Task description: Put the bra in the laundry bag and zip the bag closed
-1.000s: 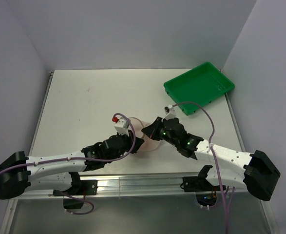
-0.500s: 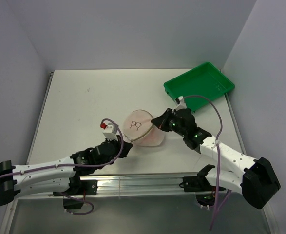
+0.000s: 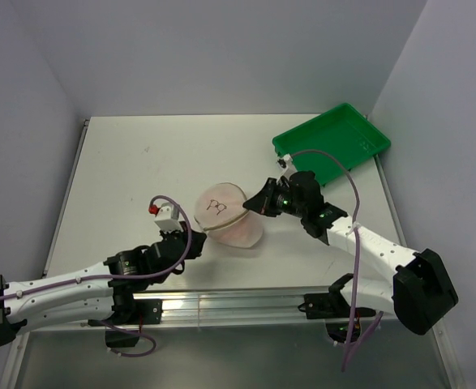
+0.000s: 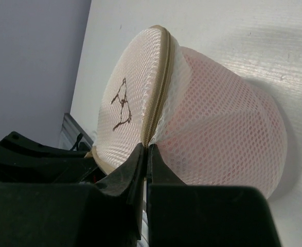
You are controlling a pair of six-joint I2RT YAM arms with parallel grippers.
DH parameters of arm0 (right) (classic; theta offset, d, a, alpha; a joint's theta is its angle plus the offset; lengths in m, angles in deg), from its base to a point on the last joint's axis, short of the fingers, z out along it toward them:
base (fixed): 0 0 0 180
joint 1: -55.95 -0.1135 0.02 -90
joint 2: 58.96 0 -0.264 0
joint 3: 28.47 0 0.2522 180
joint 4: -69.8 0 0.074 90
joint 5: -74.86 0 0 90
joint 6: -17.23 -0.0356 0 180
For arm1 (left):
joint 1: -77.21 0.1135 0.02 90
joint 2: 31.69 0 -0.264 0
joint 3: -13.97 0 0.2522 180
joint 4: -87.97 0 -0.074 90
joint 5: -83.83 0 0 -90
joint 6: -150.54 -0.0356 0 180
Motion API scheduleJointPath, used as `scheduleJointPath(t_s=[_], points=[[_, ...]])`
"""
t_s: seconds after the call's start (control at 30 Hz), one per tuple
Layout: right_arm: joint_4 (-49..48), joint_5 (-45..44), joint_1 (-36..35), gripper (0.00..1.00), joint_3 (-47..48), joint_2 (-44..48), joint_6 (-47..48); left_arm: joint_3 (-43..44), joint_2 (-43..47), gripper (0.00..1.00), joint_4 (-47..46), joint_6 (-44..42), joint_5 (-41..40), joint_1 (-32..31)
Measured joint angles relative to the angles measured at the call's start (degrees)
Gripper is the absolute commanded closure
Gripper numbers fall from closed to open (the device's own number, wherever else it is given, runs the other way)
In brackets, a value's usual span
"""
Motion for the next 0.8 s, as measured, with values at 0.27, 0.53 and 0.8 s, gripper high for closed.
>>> scheduleJointPath(t_s=[0.27,0.53,0.8], points=[[-7.8,-2.7,-0.3,1.0,1.1,-4.9,-3.8,5.9,2.1,0.24,7.5,-4.5,-5.7,0.1],[-13.7,-8.3,-5.9,0.38,3.1,-10.2,-7.9,15.1,5.4,0.18,7.4,-10.9,-8.9,0.1],[-6.5,-16.5,-6.3,0.0,1.6,-1.1,-4.1,15.2,4.4,0.01,7.6,-13.6,-7.4,0.1]])
